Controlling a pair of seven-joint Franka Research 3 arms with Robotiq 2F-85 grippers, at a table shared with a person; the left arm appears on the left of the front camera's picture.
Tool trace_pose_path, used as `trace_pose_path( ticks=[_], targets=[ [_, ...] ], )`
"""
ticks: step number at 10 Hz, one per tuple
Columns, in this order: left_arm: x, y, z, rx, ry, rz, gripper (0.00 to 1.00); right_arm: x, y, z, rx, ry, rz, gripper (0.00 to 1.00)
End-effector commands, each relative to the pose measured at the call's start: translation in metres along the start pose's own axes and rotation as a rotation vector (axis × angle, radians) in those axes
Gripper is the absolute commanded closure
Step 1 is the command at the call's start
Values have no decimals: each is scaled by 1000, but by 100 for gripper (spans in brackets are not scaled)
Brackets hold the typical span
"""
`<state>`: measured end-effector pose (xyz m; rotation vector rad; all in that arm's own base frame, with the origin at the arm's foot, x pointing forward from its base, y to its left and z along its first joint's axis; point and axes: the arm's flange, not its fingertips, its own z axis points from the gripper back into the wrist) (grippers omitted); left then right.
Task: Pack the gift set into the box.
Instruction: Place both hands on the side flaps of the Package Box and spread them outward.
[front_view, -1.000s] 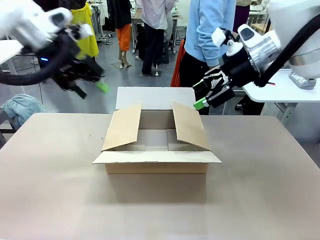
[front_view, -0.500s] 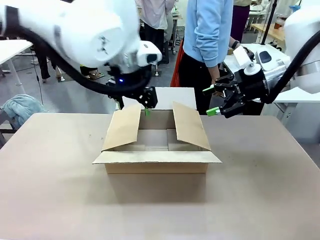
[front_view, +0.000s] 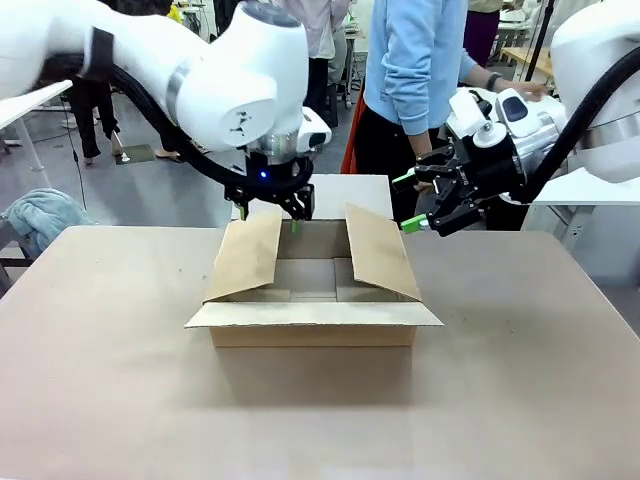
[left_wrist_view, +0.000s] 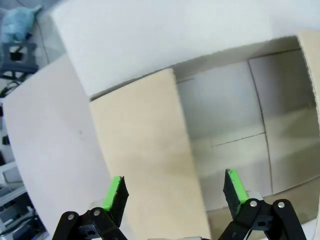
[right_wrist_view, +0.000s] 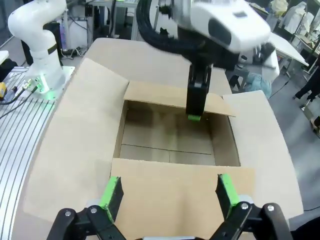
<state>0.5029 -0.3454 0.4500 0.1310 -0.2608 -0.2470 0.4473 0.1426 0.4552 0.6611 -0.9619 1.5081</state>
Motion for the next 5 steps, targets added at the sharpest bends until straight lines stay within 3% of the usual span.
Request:
trace_pose_path(
  ticks=[1, 5],
  targets=[
    [6, -25, -13, 8, 21, -7, 0, 3, -3, 4, -5, 20, -18, 0],
    [5, -25, -28, 135, 41, 5, 0, 3, -3, 4, -5, 20, -18, 0]
  ],
)
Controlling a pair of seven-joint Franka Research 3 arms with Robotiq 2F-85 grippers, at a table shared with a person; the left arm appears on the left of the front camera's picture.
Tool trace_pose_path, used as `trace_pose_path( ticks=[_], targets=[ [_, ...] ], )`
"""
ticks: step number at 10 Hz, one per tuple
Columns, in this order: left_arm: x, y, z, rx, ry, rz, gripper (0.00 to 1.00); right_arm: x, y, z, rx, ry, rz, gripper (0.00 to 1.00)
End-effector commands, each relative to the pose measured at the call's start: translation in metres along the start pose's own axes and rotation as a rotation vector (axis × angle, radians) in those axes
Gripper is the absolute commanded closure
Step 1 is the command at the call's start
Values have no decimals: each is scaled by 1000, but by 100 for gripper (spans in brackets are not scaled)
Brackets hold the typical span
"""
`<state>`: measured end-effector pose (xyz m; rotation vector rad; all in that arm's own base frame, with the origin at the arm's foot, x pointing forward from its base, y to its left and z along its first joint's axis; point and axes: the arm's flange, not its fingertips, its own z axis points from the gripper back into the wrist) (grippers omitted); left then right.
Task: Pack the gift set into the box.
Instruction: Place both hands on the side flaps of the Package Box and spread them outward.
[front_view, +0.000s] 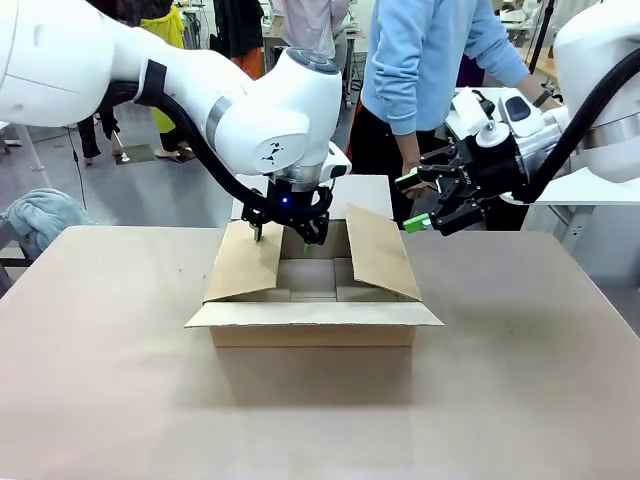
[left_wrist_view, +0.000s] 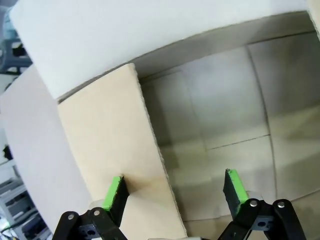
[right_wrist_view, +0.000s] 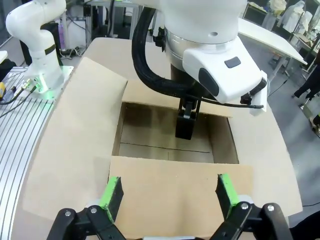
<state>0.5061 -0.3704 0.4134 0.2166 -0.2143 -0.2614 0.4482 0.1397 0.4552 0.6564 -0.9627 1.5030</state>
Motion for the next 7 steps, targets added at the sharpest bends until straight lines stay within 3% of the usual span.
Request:
trace_pose_path(
  ticks=[1, 4, 7],
  targets=[
    [4, 8, 8, 76, -26, 50, 0, 5, -2, 1, 0, 18, -15, 0],
    [-4, 16, -2, 208, -42, 49, 0, 5, -2, 1, 0, 18, -15, 0],
    [-16, 41, 10, 212, -45, 61, 0, 5, -2, 1, 0, 18, -15, 0]
  ],
)
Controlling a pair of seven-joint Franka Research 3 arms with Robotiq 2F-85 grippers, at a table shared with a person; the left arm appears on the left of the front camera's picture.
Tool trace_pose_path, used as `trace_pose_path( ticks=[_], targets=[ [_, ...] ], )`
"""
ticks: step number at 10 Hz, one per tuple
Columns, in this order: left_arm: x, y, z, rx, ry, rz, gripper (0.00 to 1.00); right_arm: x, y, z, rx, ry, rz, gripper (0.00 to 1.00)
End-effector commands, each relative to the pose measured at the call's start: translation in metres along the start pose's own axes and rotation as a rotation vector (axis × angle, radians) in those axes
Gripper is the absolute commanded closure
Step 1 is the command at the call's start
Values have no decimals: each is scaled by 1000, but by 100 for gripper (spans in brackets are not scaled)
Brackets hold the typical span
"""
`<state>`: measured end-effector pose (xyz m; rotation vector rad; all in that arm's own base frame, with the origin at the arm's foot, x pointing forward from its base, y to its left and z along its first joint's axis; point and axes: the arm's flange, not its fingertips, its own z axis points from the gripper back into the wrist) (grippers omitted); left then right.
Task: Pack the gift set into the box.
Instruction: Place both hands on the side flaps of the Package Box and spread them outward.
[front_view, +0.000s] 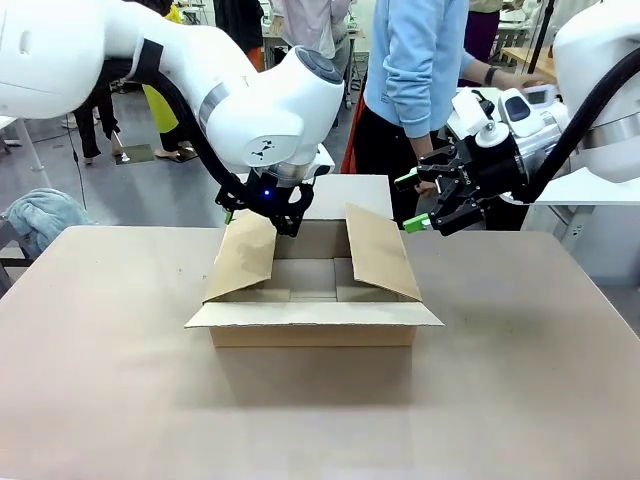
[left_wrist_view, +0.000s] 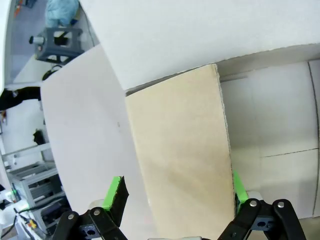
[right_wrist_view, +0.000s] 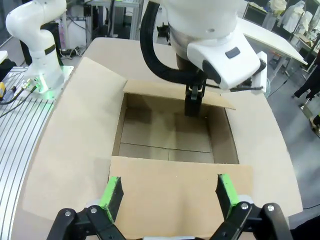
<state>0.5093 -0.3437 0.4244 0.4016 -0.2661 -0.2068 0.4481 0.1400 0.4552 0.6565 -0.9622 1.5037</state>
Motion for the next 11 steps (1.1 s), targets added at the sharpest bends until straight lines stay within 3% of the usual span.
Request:
trace_pose_path(
  ticks=[1, 5, 9, 11],
  targets=[
    [-18, 27, 11, 5, -26, 30, 0, 5, -2, 2, 0, 17, -15, 0],
    [-39, 109, 11, -86, -8, 124, 0, 5, -2, 2, 0, 17, -15, 0],
    [-41, 204, -30, -495, 92, 170, 0, 5, -2, 2, 0, 17, -15, 0],
    [-49, 243, -72, -778, 181, 138, 0, 5, -2, 2, 0, 17, -15, 0]
  ],
)
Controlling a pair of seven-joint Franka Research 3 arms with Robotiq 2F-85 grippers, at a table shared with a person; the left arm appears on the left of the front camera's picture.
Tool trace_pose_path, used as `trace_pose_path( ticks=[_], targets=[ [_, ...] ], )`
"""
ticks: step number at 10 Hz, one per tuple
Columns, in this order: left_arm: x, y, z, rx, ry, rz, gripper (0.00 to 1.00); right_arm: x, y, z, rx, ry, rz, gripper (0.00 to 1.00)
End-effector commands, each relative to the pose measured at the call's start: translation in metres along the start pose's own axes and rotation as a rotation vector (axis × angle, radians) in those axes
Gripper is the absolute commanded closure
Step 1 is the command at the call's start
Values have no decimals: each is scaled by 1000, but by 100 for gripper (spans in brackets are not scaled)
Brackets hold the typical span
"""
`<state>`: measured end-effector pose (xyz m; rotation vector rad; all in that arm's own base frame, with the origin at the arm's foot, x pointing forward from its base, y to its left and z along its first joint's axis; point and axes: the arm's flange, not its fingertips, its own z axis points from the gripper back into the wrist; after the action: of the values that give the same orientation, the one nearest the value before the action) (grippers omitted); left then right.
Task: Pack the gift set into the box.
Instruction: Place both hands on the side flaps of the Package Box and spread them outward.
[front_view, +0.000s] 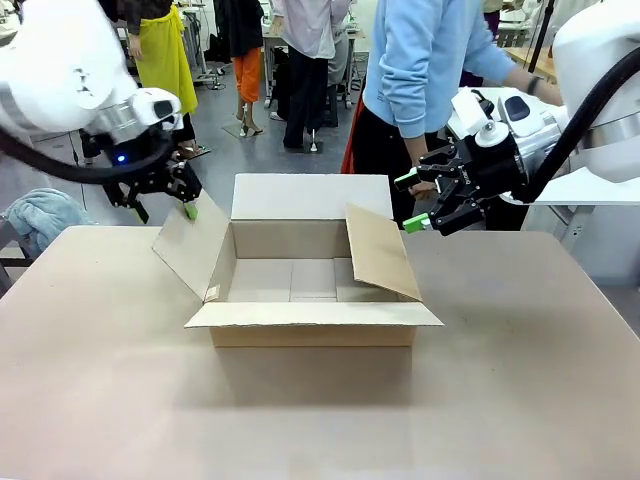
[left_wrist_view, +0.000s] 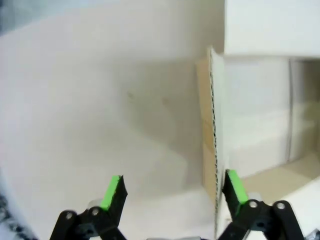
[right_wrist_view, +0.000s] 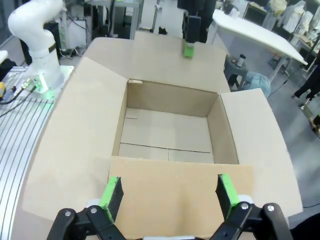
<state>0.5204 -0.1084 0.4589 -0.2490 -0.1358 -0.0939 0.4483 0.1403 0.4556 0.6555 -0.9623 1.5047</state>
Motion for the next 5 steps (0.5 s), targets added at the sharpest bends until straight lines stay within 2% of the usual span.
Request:
trace_pose_path(
  ticks=[1, 3, 4, 5],
  targets=[
    [-2, 48, -11, -233, 162, -14, 0, 4, -2, 2, 0, 17, -16, 0],
    [-4, 86, -33, -518, 247, -61, 0, 4, -2, 2, 0, 17, -16, 0],
    [-7, 48, -19, -276, 96, -47, 0, 4, -2, 2, 0, 17, -16, 0],
    [-7, 48, -19, -276, 96, -47, 0, 0, 0, 0, 0, 0, 0, 0]
  ],
)
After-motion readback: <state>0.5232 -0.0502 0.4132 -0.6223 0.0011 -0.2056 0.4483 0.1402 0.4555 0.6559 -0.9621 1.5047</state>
